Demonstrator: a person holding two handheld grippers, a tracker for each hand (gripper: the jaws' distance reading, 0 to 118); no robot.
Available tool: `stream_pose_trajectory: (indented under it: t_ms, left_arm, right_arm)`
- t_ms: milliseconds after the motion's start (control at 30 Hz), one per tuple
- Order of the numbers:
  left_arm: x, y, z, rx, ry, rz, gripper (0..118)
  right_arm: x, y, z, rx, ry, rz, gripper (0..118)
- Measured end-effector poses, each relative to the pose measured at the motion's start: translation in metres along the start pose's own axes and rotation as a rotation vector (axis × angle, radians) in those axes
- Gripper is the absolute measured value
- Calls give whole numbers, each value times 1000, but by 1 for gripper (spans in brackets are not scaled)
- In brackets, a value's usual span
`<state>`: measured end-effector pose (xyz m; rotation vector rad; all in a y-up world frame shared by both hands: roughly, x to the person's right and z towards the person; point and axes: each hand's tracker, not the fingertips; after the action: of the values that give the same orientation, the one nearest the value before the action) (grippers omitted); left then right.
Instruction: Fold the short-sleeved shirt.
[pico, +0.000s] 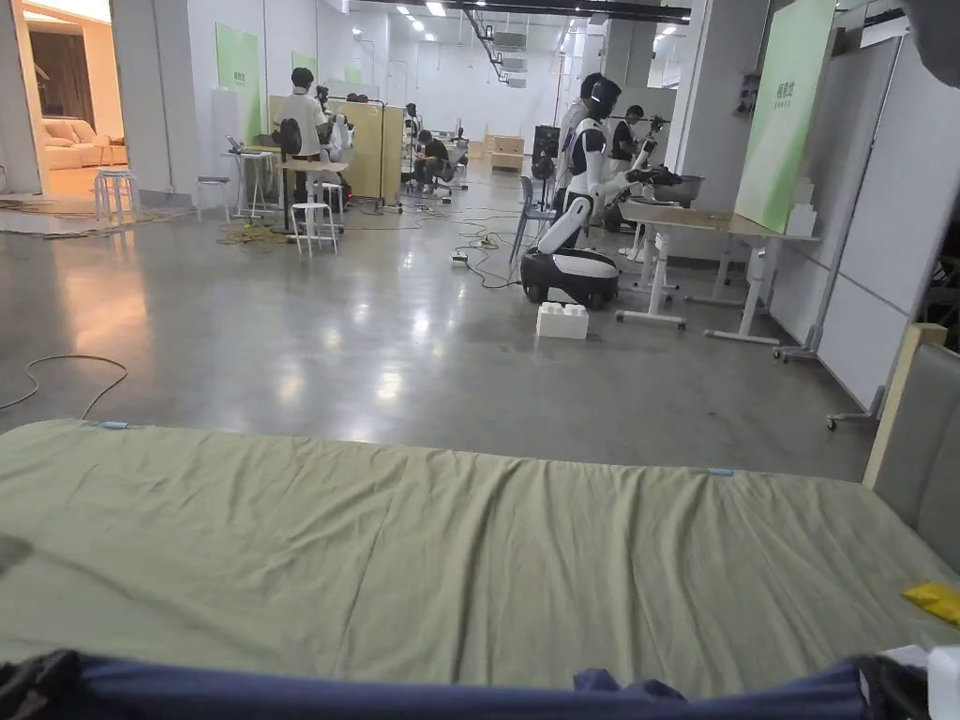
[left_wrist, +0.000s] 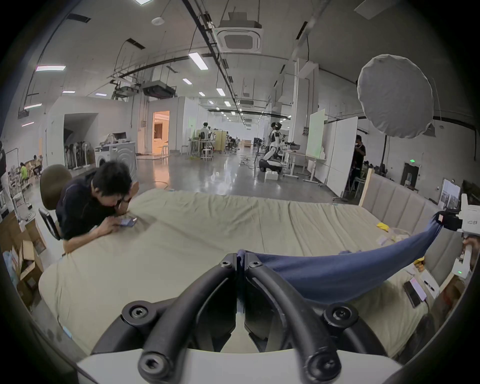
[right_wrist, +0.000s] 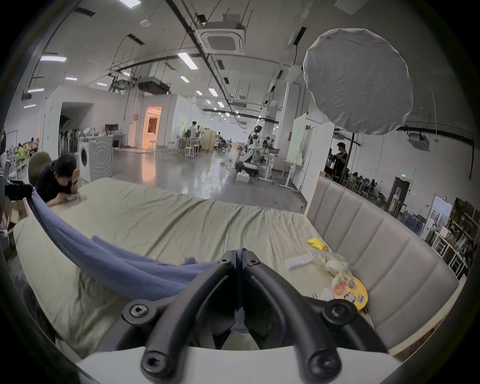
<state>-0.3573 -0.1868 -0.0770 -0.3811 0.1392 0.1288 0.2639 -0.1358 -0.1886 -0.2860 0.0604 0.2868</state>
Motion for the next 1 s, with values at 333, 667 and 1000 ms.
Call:
stream_pose_trajectory:
  t_ms: [333, 667, 1000]
  left_arm:
    - [0, -77, 49, -186, 42, -35, 4]
    - [-7, -132, 25, -483, 55, -69, 4]
    - [-14, -169, -1, -687, 64, -130, 4]
  right_arm:
    - [-20, -89, 52, -249, 30, 3, 3]
    - [-44, -178, 35, -543, 101, 70, 3]
    - [-65, -220, 18, -688, 139, 123, 4]
